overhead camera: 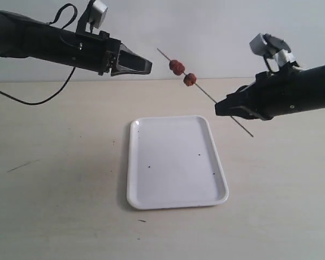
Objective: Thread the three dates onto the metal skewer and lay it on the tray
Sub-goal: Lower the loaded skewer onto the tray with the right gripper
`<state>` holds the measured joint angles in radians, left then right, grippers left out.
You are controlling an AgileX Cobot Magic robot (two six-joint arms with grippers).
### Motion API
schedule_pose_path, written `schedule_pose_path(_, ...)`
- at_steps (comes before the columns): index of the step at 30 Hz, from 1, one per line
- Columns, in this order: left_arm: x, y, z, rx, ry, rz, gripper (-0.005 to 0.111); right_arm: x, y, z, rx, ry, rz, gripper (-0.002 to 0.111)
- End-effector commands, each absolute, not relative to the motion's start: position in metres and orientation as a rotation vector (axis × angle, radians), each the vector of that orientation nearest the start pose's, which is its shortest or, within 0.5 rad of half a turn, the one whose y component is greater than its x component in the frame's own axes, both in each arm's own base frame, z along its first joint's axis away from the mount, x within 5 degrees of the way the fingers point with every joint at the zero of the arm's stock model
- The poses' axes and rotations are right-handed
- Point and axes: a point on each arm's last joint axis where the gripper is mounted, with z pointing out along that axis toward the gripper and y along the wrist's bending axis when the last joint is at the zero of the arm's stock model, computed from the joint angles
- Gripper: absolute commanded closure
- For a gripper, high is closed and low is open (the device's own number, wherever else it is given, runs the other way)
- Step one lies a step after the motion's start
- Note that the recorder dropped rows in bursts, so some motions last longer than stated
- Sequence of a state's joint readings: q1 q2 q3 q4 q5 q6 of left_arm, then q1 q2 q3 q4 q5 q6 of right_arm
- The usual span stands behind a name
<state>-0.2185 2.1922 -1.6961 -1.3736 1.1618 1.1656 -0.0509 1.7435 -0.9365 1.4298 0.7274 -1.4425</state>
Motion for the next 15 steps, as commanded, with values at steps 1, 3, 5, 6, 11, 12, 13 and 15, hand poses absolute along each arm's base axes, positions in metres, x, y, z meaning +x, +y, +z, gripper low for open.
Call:
schedule_pose_path(1,0.429,-0.160,0.234,0.602,2.007,-1.288,0.107,0.330,0.061,0.174,-0.217,2.369,0.641,0.108)
schedule_pose_path(3,0.423,-0.151,0.232,0.514,2.011,-1.221,0.107,0.325,0.068,0.166,-0.134,2.395,0.585,0.108)
schedule_pose_path(5,0.413,-0.142,0.229,0.519,1.989,-1.132,0.107,0.321,0.078,0.161,-0.050,2.407,0.564,0.108)
schedule_pose_path(6,0.408,-0.140,0.226,0.549,1.980,-1.095,0.107,0.320,0.083,0.160,-0.018,2.411,0.561,0.108)
schedule_pose_path(11,0.386,-0.122,0.218,0.491,1.992,-0.966,0.107,0.308,0.118,0.157,-0.033,2.432,0.594,0.108)
schedule_pose_path(12,0.383,-0.119,0.219,0.468,1.987,-0.956,0.107,0.306,0.124,0.157,-0.057,2.436,0.583,0.108)
schedule_pose_path(13,0.379,-0.116,0.219,0.457,1.989,-0.944,0.107,0.303,0.131,0.156,-0.053,2.445,0.574,0.108)
schedule_pose_path(15,0.369,-0.114,0.218,0.513,1.977,-0.902,0.107,0.298,0.140,0.155,-0.017,2.461,0.534,0.108)
